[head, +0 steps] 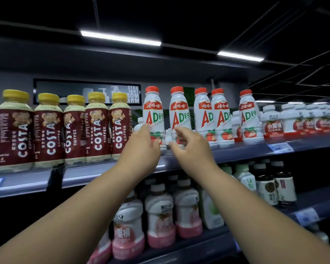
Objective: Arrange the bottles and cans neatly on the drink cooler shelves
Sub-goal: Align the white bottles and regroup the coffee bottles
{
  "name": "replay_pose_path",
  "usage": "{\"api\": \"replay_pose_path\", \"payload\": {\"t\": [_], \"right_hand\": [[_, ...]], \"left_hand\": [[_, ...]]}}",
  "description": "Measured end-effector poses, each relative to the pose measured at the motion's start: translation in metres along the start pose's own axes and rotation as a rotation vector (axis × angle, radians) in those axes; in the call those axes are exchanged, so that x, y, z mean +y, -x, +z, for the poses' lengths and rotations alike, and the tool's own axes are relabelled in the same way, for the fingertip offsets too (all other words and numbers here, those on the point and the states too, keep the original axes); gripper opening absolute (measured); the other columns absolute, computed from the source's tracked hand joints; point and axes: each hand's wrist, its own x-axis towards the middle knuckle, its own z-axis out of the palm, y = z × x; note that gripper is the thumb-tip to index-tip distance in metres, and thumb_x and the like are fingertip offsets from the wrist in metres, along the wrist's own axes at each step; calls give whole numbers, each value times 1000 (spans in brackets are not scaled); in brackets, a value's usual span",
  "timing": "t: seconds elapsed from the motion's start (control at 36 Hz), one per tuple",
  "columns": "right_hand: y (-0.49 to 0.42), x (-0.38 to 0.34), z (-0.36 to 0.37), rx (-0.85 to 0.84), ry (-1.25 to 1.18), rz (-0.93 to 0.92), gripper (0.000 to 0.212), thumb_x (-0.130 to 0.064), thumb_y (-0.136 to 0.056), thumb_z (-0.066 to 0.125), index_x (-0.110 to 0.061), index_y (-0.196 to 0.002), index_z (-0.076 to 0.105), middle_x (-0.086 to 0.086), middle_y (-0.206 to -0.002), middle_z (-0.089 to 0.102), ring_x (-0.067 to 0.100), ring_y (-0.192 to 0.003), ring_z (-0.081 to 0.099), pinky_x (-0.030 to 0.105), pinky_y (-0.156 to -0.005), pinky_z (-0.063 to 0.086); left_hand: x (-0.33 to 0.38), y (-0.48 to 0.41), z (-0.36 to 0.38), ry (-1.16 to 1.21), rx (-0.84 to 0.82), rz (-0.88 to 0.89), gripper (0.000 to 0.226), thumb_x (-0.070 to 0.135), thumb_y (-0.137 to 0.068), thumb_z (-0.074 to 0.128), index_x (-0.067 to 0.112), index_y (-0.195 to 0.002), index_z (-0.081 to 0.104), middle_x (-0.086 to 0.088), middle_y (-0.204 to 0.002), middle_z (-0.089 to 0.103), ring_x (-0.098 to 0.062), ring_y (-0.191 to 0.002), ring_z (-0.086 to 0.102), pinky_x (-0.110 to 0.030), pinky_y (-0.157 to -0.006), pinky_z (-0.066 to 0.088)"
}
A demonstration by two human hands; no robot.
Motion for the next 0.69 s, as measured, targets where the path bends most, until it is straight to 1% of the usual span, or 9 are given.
{"api": "replay_pose_path", "payload": {"t": [0.08, 0.17, 0.22, 0.28, 0.33, 0.44, 0.5, 0.58, 0.69], "right_hand": [[-3, 25, -22, 63, 39, -71, 39, -22, -90, 68, -18, -129, 64, -1, -122, 65, 15, -108, 59, 35, -94, 52], [-13, 49, -40, 92, 62, -104, 38, -21, -88, 70, -16, -125, 64, 0, -120, 63, 19, -109, 57, 37, -95, 50], [-19, 64, -51, 96, 68, -122, 38, -21, -86, 71, -16, -124, 64, 1, -119, 61, 20, -106, 56, 36, -93, 50], [-24, 81, -60, 87, 91, -157, 39, -21, -86, 71, -17, -123, 63, 0, -119, 60, 21, -108, 54, 33, -93, 47], [-28, 97, -70, 96, 105, -189, 39, -20, -85, 73, -17, -122, 63, 0, -119, 60, 21, -109, 53, 35, -93, 46], [-33, 120, -84, 91, 113, -229, 43, -24, -85, 76, -18, -125, 62, -2, -120, 59, 14, -106, 48, 32, -92, 43], [-39, 129, -84, 78, 157, -241, 47, -29, -84, 76, -19, -127, 61, -1, -121, 59, 18, -109, 50, 34, -93, 42], [-48, 138, -82, 83, 219, -240, 52, -34, -81, 77, -19, -128, 59, 2, -121, 58, 25, -111, 51, 44, -96, 46], [-47, 145, -79, 115, 202, -214, 60, -34, -81, 76, -17, -134, 53, 6, -130, 53, 29, -118, 47, 45, -101, 42]], "left_hand": [[11, 0, 12, -38, 22, -8, 45, 23, -92, 59, 20, -134, 43, -3, -118, 58, -25, -103, 59, -36, -87, 50], [26, -4, 26, -59, 54, -59, 63, 34, -89, 65, 21, -143, 36, -9, -128, 52, -29, -117, 52, -42, -101, 45], [35, -9, 35, -95, 93, -96, 69, 36, -90, 65, 18, -147, 30, -13, -133, 45, -33, -121, 48, -44, -104, 42], [41, -13, 42, -132, 110, -158, 75, 39, -91, 63, 18, -150, 22, -13, -134, 43, -34, -121, 48, -46, -103, 43], [42, -17, 48, -187, 114, -218, 77, 41, -92, 61, 20, -152, 16, -14, -136, 42, -36, -121, 48, -47, -100, 43], [38, -20, 55, -267, 156, -270, 77, 48, -89, 62, 19, -148, 21, -17, -135, 47, -38, -119, 51, -47, -97, 46], [37, -22, 56, -282, 169, -294, 79, 49, -87, 65, 20, -145, 22, -15, -131, 51, -37, -114, 55, -50, -94, 49], [34, -28, 56, -319, 177, -324, 83, 51, -85, 67, 23, -145, 16, -13, -126, 59, -37, -108, 60, -51, -89, 52], [32, -32, 61, -349, 163, -347, 81, 46, -90, 64, 18, -146, 13, -14, -125, 62, -37, -106, 62, -49, -87, 53]]}}
